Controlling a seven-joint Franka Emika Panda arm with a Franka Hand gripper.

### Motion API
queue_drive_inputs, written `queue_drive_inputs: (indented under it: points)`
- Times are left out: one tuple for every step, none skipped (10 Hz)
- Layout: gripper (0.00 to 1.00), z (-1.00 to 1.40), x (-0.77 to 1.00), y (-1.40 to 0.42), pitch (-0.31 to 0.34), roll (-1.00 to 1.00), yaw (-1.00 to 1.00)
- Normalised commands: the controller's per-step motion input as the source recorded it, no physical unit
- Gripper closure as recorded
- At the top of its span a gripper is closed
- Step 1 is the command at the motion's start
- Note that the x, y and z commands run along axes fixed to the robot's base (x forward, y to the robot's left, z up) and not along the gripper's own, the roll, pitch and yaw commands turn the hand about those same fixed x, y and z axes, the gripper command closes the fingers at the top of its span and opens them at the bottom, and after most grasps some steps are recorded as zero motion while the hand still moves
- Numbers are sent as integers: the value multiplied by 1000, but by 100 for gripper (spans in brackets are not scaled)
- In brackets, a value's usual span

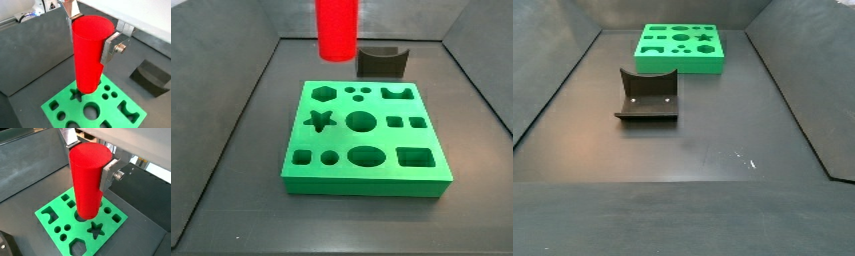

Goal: Insert the round object.

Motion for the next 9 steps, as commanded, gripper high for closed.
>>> queue_drive_inputs:
  points:
    - [100,-1000,909,-314,0,31,-46]
    - [100,-1000,760,-326,0,50,-26]
    - [100,-974,420,-180,24,127,0]
    - [100,-871,320,-177,4,166,0]
    - [100,-757,289,-137,3,201,0]
    - [100,-606,254,-31,20,237,0]
    - [100,-526,229,0,17,236,0]
    - [100,-434,254,0,46,234,0]
    - [100,-397,309,0,59,211,0]
